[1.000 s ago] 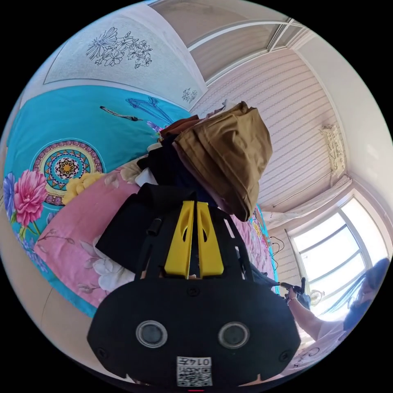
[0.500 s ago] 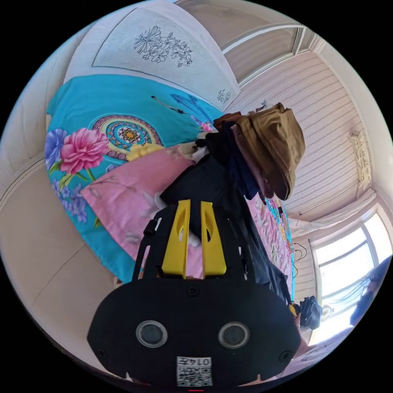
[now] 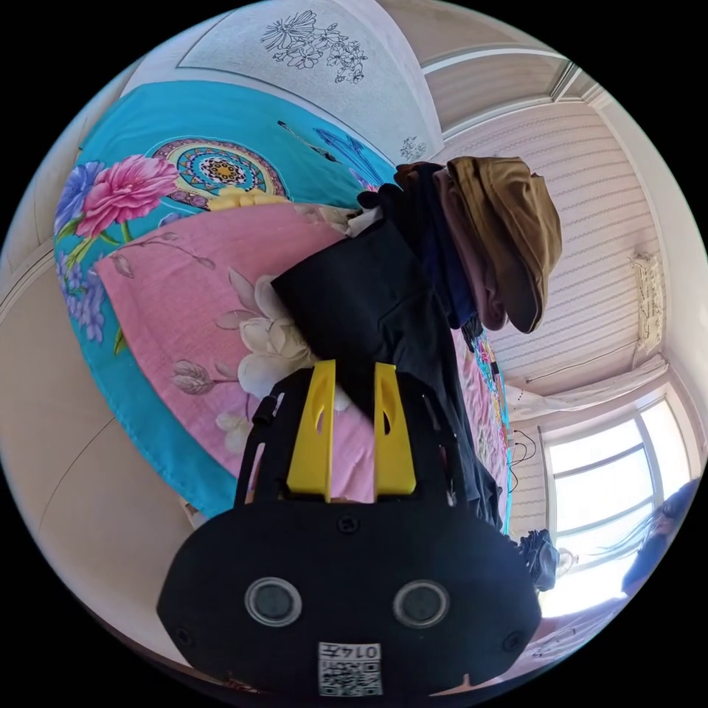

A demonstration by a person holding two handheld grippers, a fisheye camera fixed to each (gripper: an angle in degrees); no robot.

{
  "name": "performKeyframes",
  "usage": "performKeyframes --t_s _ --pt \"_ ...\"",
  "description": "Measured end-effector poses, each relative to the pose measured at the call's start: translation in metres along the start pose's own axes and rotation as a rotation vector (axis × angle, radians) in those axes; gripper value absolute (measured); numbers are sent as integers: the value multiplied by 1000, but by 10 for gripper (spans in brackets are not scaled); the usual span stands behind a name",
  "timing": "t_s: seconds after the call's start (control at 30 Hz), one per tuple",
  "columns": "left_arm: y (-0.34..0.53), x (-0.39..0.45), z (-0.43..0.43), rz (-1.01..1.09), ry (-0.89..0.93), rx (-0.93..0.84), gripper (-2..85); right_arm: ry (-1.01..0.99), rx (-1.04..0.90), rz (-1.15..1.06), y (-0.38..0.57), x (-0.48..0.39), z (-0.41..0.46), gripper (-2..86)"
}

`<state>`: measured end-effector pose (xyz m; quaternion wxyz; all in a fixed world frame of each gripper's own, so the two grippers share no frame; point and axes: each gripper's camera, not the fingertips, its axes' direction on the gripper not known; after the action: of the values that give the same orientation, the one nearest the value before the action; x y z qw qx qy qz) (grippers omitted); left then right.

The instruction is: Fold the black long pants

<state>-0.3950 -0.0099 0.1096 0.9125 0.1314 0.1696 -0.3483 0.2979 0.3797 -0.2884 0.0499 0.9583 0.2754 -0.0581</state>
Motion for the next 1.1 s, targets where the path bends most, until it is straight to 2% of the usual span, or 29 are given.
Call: performKeyframes --t_s 0.13,0.23,0.43,0.5,0.57,0.63,0.77,0.87,0.93,1.1 --pt "-12 3 12 -6 23 9 72 13 46 -61 -23 -14 -7 18" --pt "-17 6 17 7 19 10 20 5 89 -97 -52 -27 -19 9" --pt "-22 8 24 10 18 -5 -9 59 9 -31 -120 -42 3 1" --pt "-23 4 25 -8 39 -5 -9 -13 58 -17 -129 -44 7 2" --pt "-24 2 20 -10 59 3 -9 -95 72 -48 -127 -44 10 6" --pt "-23 7 11 34 48 21 -9 -70 48 -78 -119 -41 17 15" --pt "-17 17 -5 135 -22 15 -2 117 -20 -153 -91 -24 45 60" --pt "-16 6 -2 58 -15 24 19 184 -133 -137 -78 -7 75 42" --pt "-17 -9 8 -46 31 14 47 162 -122 -142 -68 2 77 20" --pt "-21 -5 16 -10 38 33 71 37 -9 -112 -29 44 45 6"
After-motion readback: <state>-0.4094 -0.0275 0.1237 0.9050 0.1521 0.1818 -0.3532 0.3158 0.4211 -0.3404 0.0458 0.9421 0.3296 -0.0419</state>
